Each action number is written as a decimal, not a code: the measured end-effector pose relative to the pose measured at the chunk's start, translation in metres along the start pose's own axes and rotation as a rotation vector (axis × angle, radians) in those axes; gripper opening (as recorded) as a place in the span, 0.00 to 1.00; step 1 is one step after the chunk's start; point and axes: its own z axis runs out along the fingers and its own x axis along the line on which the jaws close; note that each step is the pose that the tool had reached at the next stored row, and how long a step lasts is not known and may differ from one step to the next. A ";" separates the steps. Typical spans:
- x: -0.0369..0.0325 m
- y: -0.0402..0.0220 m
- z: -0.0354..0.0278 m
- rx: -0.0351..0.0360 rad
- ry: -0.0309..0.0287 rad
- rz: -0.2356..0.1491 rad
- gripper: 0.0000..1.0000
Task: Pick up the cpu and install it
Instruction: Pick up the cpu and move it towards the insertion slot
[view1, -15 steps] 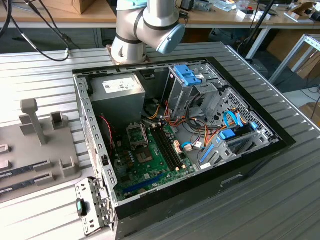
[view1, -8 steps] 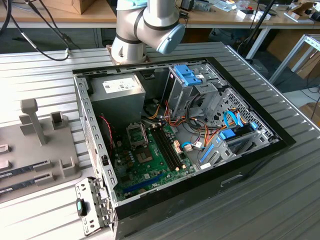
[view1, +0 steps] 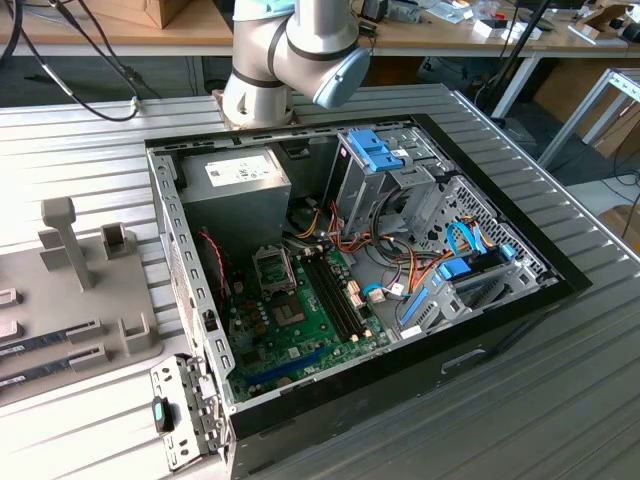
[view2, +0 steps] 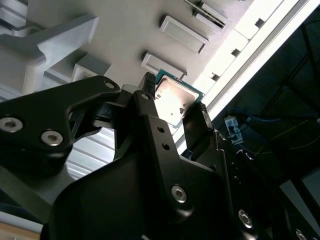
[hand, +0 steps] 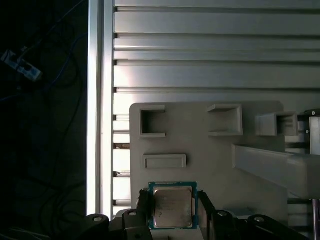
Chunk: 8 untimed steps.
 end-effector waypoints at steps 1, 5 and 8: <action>0.0000 0.0000 -0.0003 -0.0004 0.0001 0.000 0.47; 0.0000 0.0001 -0.0016 -0.0013 0.0001 0.000 0.47; -0.0001 0.0001 -0.0025 -0.0013 0.0000 0.000 0.47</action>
